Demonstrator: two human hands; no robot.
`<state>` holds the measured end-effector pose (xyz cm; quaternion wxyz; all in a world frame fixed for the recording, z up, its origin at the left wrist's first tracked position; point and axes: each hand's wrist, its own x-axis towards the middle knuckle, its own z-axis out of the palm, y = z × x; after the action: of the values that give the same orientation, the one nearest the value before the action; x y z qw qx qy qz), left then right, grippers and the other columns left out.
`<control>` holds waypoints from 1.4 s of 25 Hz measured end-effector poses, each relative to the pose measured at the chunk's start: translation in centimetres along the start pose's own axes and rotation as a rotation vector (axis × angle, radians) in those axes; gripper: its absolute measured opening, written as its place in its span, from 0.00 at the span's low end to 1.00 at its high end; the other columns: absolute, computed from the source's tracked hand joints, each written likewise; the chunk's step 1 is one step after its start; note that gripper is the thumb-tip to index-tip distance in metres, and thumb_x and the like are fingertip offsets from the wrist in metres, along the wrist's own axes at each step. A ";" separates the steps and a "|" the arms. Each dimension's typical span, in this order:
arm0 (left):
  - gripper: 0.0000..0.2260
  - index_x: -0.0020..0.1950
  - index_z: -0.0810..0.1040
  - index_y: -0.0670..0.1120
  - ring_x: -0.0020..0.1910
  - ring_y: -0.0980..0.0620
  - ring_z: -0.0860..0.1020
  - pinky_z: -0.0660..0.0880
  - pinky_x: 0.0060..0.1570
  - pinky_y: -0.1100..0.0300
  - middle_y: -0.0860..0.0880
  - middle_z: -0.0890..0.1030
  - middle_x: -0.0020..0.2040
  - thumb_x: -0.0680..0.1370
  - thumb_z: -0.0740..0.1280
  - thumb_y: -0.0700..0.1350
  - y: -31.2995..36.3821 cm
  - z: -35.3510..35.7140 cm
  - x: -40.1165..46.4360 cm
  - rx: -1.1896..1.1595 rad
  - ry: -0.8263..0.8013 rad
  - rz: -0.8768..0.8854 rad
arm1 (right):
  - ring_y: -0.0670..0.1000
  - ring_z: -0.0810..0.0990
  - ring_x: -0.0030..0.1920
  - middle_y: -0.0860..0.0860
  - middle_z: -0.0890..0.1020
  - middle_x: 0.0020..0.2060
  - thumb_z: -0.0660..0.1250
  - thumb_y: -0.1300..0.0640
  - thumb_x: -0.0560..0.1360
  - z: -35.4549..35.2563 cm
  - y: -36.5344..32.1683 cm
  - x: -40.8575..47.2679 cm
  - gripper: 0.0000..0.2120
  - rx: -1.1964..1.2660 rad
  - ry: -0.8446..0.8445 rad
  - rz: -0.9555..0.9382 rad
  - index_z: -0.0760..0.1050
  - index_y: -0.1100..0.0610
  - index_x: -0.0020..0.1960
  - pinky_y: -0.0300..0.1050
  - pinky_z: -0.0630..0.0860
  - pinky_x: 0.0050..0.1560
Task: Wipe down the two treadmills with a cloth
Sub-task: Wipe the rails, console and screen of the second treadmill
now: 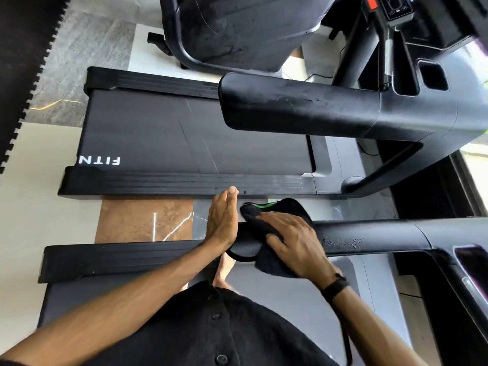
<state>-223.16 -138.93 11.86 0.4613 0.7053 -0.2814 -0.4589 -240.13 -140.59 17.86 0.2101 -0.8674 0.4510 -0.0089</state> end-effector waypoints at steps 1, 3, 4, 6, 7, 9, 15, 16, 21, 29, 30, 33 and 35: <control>0.31 0.59 0.78 0.46 0.60 0.45 0.76 0.69 0.63 0.50 0.53 0.77 0.56 0.76 0.46 0.65 0.0 0.1 0.0 0.013 -0.013 0.003 | 0.50 0.79 0.61 0.45 0.83 0.60 0.55 0.46 0.73 -0.5 1.7 0.5 0.23 -0.041 -0.008 0.090 0.79 0.46 0.63 0.47 0.72 0.63; 0.37 0.56 0.78 0.44 0.57 0.48 0.75 0.68 0.58 0.54 0.50 0.79 0.56 0.73 0.44 0.70 0.3 -0.2 -0.2 0.061 -0.057 0.024 | 0.55 0.79 0.60 0.49 0.83 0.60 0.54 0.42 0.74 -0.5 3.9 3.4 0.22 -0.109 -0.189 0.347 0.80 0.45 0.60 0.51 0.72 0.57; 0.39 0.55 0.78 0.43 0.56 0.49 0.75 0.68 0.56 0.55 0.49 0.79 0.56 0.71 0.43 0.71 0.2 -0.2 0.0 0.097 -0.072 0.039 | 0.58 0.78 0.61 0.52 0.82 0.61 0.56 0.41 0.75 -0.2 4.2 5.4 0.21 -0.138 -0.331 0.444 0.80 0.48 0.58 0.51 0.69 0.54; 0.42 0.54 0.78 0.40 0.55 0.48 0.75 0.69 0.56 0.54 0.46 0.80 0.55 0.70 0.42 0.72 0.2 -0.2 0.1 0.177 -0.114 0.075 | 0.60 0.77 0.63 0.57 0.79 0.64 0.59 0.43 0.76 0.8 3.4 8.3 0.21 -0.100 -0.500 0.535 0.79 0.53 0.60 0.51 0.65 0.53; 0.41 0.54 0.78 0.39 0.55 0.47 0.76 0.69 0.56 0.53 0.45 0.80 0.54 0.70 0.42 0.71 0.2 -0.1 0.1 0.202 -0.137 0.088 | 0.61 0.76 0.64 0.58 0.78 0.65 0.60 0.43 0.76 1.2 2.7 8.9 0.21 -0.067 -0.512 0.542 0.78 0.55 0.62 0.51 0.65 0.53; 0.38 0.53 0.78 0.39 0.54 0.46 0.76 0.70 0.56 0.52 0.44 0.81 0.52 0.74 0.45 0.70 -0.2 -0.1 0.3 0.252 -0.170 0.101 | 0.61 0.77 0.62 0.58 0.80 0.62 0.59 0.44 0.77 1.7 1.0 8.0 0.20 -0.067 -0.417 0.433 0.79 0.53 0.60 0.51 0.66 0.52; 0.29 0.45 0.77 0.40 0.46 0.44 0.77 0.71 0.48 0.50 0.44 0.80 0.41 0.79 0.51 0.65 -0.5 -0.2 0.8 0.308 -0.278 0.059 | 0.48 0.77 0.63 0.45 0.82 0.61 0.54 0.45 0.73 -0.2 1.0 -1.3 0.24 -0.083 0.093 0.139 0.79 0.46 0.63 0.43 0.66 0.66; 0.34 0.47 0.78 0.39 0.47 0.44 0.78 0.73 0.51 0.48 0.42 0.82 0.43 0.76 0.49 0.68 -0.5 -0.3 0.9 0.333 -0.335 0.051 | 0.49 0.78 0.62 0.45 0.83 0.60 0.54 0.44 0.74 -0.6 2.3 -0.8 0.23 -0.122 0.079 0.201 0.80 0.46 0.61 0.45 0.67 0.65; 0.30 0.37 0.67 0.43 0.36 0.48 0.74 0.73 0.45 0.48 0.47 0.73 0.34 0.79 0.49 0.69 0.0 -0.6 1.2 0.654 -0.613 0.099 | 0.59 0.75 0.66 0.59 0.77 0.68 0.58 0.42 0.77 -0.7 4.9 7.5 0.23 -0.092 -0.483 0.645 0.77 0.55 0.63 0.53 0.68 0.63; 0.41 0.44 0.75 0.39 0.49 0.47 0.78 0.72 0.58 0.47 0.46 0.81 0.45 0.77 0.39 0.72 0.8 -0.9 0.8 0.711 -0.653 0.087 | 0.50 0.80 0.60 0.46 0.84 0.58 0.54 0.46 0.71 -0.3 1.1 -0.9 0.24 -0.027 0.091 0.134 0.80 0.47 0.60 0.47 0.72 0.62; 0.39 0.43 0.73 0.40 0.48 0.46 0.77 0.72 0.58 0.46 0.47 0.79 0.44 0.77 0.39 0.72 0.7 -0.9 0.7 0.698 -0.637 0.092 | 0.50 0.80 0.60 0.45 0.84 0.57 0.55 0.46 0.71 -0.9 1.7 -1.6 0.23 -0.053 0.164 0.145 0.82 0.47 0.59 0.46 0.71 0.63; 0.38 0.60 0.77 0.45 0.60 0.45 0.77 0.71 0.62 0.47 0.47 0.82 0.56 0.78 0.40 0.71 0.4 -1.0 0.8 0.659 -0.620 0.136 | 0.56 0.80 0.61 0.52 0.83 0.59 0.55 0.41 0.75 -2.3 5.8 1.4 0.22 -0.159 -0.094 0.452 0.82 0.47 0.57 0.50 0.71 0.60; 0.33 0.68 0.73 0.48 0.65 0.45 0.74 0.68 0.64 0.49 0.46 0.79 0.64 0.81 0.42 0.68 0.6 -1.0 0.6 0.667 -0.604 0.181 | 0.58 0.76 0.66 0.55 0.78 0.66 0.54 0.34 0.72 -2.5 6.7 5.2 0.29 -0.149 -0.435 0.644 0.79 0.50 0.62 0.54 0.68 0.62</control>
<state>-222.03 -139.27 12.32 0.1443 0.6224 -0.5962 -0.4861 -242.80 -148.96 16.69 0.2295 -0.6758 0.6445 0.2743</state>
